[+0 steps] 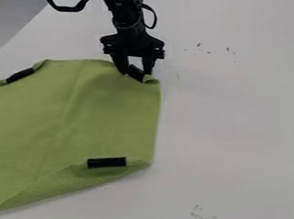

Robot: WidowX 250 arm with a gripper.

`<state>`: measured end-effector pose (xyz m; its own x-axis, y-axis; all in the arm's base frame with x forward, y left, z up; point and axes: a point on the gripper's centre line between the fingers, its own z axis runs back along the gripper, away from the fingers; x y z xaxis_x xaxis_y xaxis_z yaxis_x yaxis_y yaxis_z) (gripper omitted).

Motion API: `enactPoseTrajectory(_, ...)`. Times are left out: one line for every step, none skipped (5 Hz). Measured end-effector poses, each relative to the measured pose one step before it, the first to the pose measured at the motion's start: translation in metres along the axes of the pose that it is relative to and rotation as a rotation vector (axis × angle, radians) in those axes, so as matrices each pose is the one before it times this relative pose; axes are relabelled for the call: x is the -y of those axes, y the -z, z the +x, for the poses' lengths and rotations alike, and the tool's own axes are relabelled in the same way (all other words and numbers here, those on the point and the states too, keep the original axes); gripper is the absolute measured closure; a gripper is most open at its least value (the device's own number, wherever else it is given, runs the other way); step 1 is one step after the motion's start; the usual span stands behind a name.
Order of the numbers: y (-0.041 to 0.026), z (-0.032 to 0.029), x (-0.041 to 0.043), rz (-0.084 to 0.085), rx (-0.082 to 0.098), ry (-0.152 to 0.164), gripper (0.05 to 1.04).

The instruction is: Folding from the right

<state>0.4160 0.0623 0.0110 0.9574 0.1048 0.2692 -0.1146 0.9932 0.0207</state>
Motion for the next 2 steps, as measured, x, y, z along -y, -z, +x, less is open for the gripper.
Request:
enactPoseTrajectory(-0.00071,-0.00265,0.00093,0.0233,-0.0180,0.0002,0.703)
enactPoseTrajectory(-0.01647,-0.00253,0.00391,0.0470,0.0165,-0.0022,0.910)
